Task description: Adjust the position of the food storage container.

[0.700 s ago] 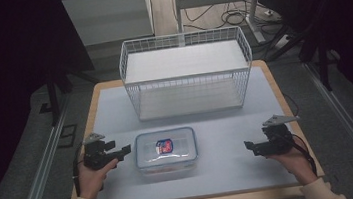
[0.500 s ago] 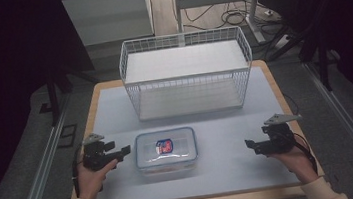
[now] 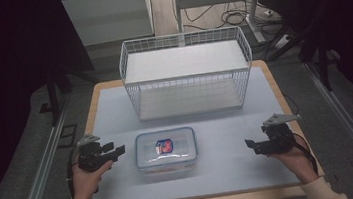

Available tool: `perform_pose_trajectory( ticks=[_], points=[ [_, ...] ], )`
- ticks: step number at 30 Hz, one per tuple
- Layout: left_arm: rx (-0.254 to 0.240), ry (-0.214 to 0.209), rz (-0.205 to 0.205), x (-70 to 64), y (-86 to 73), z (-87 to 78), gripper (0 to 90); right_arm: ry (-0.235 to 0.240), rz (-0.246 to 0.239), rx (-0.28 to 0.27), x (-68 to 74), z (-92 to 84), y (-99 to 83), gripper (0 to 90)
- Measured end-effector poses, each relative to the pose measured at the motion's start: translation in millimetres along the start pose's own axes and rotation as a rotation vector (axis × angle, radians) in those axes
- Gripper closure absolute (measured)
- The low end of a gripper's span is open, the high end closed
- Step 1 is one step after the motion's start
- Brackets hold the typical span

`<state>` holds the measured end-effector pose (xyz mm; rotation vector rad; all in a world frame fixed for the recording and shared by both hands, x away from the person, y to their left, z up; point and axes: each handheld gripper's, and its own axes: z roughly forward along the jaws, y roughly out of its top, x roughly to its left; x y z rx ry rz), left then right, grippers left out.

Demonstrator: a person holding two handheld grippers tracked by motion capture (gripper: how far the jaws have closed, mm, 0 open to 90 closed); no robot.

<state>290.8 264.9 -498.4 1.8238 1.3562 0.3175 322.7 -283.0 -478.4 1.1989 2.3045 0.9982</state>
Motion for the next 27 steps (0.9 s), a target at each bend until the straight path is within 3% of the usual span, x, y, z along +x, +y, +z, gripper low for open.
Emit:
perform_pose_trajectory(
  ticks=[2,5,8,17,27],
  points=[
    [0.01,0.0,0.005,-0.1,0.3,0.1,60.0,-0.001,0.007,-0.004,-1.9,0.0,-1.5,19.4],
    [0.073,-0.024,0.009,-0.1,0.3,2.0,76.5,-0.009,0.015,-0.017,-4.7,-1.3,-3.2,19.9],
    [0.102,-0.056,0.011,-0.9,-2.5,4.6,85.5,-0.009,0.021,-0.025,-6.2,-3.7,-4.2,20.0],
    [0.15,-0.105,0.001,-7.4,-11.7,13.6,88.7,-0.004,0.015,-0.022,-3.9,-3.6,-4.1,20.1],
    [0.177,-0.159,0.011,-18.5,-10.3,25.0,89.6,-0.004,0.009,-0.011,-3.8,-0.8,-5.3,20.1]
  ],
)
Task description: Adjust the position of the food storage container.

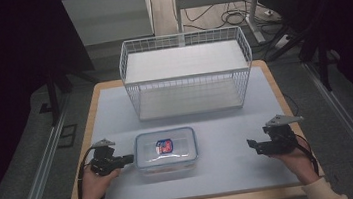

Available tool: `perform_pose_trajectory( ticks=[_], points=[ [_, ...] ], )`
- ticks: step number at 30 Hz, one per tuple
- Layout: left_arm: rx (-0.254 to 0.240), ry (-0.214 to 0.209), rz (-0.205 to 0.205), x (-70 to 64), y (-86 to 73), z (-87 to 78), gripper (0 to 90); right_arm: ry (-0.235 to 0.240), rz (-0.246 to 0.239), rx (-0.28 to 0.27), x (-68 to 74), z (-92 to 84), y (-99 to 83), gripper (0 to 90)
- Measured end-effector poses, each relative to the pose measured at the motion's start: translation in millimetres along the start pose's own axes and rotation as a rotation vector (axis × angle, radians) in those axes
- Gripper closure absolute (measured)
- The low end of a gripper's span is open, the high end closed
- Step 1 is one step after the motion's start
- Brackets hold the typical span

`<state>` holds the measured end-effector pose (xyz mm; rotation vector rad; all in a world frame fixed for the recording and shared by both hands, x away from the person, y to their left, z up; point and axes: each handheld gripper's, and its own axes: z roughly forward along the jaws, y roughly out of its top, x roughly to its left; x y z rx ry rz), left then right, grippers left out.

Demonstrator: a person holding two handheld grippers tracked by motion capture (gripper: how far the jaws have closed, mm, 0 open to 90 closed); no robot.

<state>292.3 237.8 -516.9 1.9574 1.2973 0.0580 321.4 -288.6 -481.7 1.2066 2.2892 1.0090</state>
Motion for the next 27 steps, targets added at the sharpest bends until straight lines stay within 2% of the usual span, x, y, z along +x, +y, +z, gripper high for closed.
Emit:
perform_pose_trajectory(
  ticks=[7,11,27],
  points=[
    [0.0,0.017,-0.01,-3.7,4.1,1.7,89.8,-0.002,0.005,0.0,-0.2,-0.7,0.5,20.3],
    [0.009,0.008,-0.002,-7.2,6.5,5.0,89.8,-0.001,0.006,0.004,0.1,-0.2,0.5,20.3],
    [0.025,-0.021,0.027,-35.4,29.3,36.1,89.8,0.008,0.01,0.011,1.5,0.5,0.5,20.5]
  ],
)
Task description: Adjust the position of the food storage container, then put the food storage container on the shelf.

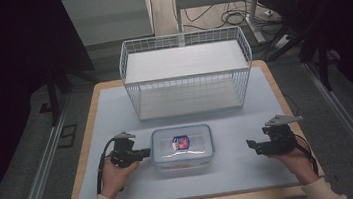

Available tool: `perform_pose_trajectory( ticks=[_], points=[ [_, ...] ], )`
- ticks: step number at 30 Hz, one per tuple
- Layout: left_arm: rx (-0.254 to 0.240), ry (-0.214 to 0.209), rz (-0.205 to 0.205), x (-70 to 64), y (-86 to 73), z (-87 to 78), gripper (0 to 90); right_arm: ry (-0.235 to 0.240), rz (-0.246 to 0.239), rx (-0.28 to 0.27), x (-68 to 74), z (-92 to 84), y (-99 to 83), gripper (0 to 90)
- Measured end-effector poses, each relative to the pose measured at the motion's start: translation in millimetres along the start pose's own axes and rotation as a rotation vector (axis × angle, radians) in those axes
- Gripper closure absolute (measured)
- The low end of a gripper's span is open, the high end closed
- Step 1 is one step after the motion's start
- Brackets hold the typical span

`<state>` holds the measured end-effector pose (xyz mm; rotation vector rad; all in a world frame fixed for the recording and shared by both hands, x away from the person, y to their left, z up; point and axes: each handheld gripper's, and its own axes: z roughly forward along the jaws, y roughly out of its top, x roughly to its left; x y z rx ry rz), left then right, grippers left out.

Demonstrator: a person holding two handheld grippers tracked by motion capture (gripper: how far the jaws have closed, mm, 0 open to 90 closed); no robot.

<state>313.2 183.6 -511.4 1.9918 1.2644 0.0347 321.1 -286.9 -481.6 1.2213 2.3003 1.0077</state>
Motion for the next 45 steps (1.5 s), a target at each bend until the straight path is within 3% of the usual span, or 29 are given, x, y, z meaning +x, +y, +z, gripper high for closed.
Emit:
perform_pose_trajectory(
  ticks=[13,18,21,26,28,34,37,40,41,44,45],
  points=[
    [0.014,-0.031,0.024,-18.9,9.5,15.7,89.9,0.002,0.003,0.011,-0.8,1.3,-0.8,20.5],
    [0.015,-0.039,0.029,-18.9,10.2,16.5,89.8,0.001,0.003,0.012,-1.6,1.7,-1.1,20.5],
    [0.008,-0.013,0.02,-15.4,10.6,12.3,89.9,-0.002,0.001,0.01,-1.8,1.2,-0.8,20.5],
    [-0.028,-0.008,0.004,-8.7,9.0,-0.2,89.9,0.002,0.004,0.008,-1.5,0.9,0.2,20.5],
    [-0.054,0.006,0.0,-5.6,6.8,-11.0,89.7,0.002,0.004,0.008,-1.8,1.0,0.0,20.5],
    [-0.057,0.016,-0.002,-1.1,3.1,-20.3,86.9,0.003,0.002,0.013,-3.0,1.9,-0.7,20.5],
    [-0.064,0.029,0.001,-0.8,2.1,-21.9,77.7,0.006,0.0,0.019,-2.2,3.2,-1.4,20.5],
    [-0.07,0.062,-0.016,-2.1,2.8,-22.9,54.2,-0.004,-0.016,0.031,0.4,4.0,-1.1,20.5],
    [-0.071,0.065,-0.045,-2.0,3.6,-24.2,48.3,-0.009,-0.028,0.035,1.6,4.0,-0.6,20.5],
    [-0.081,0.055,-0.065,-0.7,4.0,-25.7,34.4,-0.003,-0.03,0.034,3.7,3.9,0.3,20.4],
    [-0.091,0.034,-0.073,0.7,4.3,-27.7,30.1,0.007,-0.037,0.032,4.4,4.0,0.8,20.0]
  ],
)
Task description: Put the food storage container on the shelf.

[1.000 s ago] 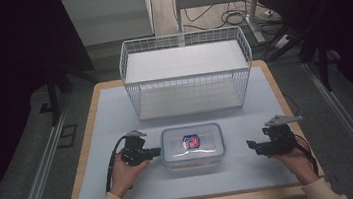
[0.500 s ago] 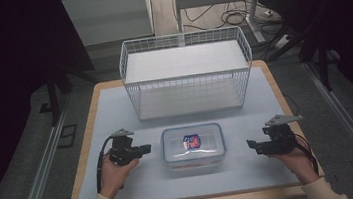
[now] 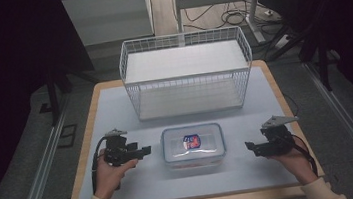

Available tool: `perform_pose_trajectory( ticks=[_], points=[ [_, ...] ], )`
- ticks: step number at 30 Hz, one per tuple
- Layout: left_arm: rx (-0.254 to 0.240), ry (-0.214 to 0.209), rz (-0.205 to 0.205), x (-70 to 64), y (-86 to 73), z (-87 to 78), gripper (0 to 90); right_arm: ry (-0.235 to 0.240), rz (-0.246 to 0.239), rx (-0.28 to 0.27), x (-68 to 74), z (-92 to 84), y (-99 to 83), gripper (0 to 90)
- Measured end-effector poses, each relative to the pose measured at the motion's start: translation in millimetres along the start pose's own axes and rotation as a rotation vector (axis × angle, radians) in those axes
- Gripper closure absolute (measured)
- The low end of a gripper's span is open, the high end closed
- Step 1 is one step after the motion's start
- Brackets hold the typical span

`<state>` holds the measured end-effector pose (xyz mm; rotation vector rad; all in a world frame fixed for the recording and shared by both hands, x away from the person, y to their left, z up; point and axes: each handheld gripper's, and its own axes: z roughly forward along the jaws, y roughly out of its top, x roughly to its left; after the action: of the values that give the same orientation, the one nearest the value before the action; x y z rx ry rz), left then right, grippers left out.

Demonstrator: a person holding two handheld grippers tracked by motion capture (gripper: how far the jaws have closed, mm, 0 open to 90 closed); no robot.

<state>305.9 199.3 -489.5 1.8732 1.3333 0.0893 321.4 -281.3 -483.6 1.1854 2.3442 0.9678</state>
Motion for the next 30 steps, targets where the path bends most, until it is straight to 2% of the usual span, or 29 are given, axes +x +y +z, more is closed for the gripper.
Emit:
perform_pose_trajectory(
  ticks=[3,6,7,11,14,15,17,21,23,26,29,30],
  points=[
    [-0.012,-0.036,-0.007,1.0,1.2,-2.9,23.7,0.026,-0.004,-0.006,0.5,0.0,-0.4,19.3],
    [-0.019,-0.051,-0.011,0.2,2.7,-3.7,21.4,0.06,-0.003,-0.014,0.7,-0.4,-0.4,17.8],
    [-0.019,-0.051,-0.011,0.2,2.7,-3.7,20.8,0.06,-0.003,-0.014,0.7,-0.4,-0.4,17.8],
    [-0.014,-0.072,-0.012,-0.9,3.3,-2.0,19.9,0.115,0.005,-0.012,4.5,-0.1,1.7,13.7],
    [-0.012,-0.112,-0.026,-2.9,4.3,1.3,19.7,0.165,0.029,-0.024,6.1,-0.3,3.9,13.2],
    [-0.012,-0.112,-0.026,-2.9,4.3,1.3,19.6,0.165,0.029,-0.024,6.1,-0.3,3.9,13.2],
    [-0.011,-0.125,-0.039,-5.1,5.8,6.0,19.6,0.204,0.044,-0.032,6.9,-0.1,5.1,13.2],
    [0.007,-0.142,-0.045,-8.0,7.7,13.6,19.0,0.197,0.032,-0.03,7.1,0.6,5.2,13.2],
    [0.01,-0.176,-0.068,-8.9,9.1,18.9,18.6,0.193,0.035,-0.027,6.7,0.9,5.0,13.2],
    [0.025,-0.21,-0.075,-11.3,11.2,26.5,18.2,0.189,0.036,-0.024,7.1,0.7,4.9,13.2],
    [0.041,-0.224,-0.075,-14.0,12.2,32.2,18.1,0.185,0.034,-0.027,7.8,0.8,5.1,13.2],
    [0.047,-0.242,-0.082,-15.0,12.4,37.4,19.6,0.184,0.031,-0.029,8.2,0.8,5.4,13.2]
  ],
)
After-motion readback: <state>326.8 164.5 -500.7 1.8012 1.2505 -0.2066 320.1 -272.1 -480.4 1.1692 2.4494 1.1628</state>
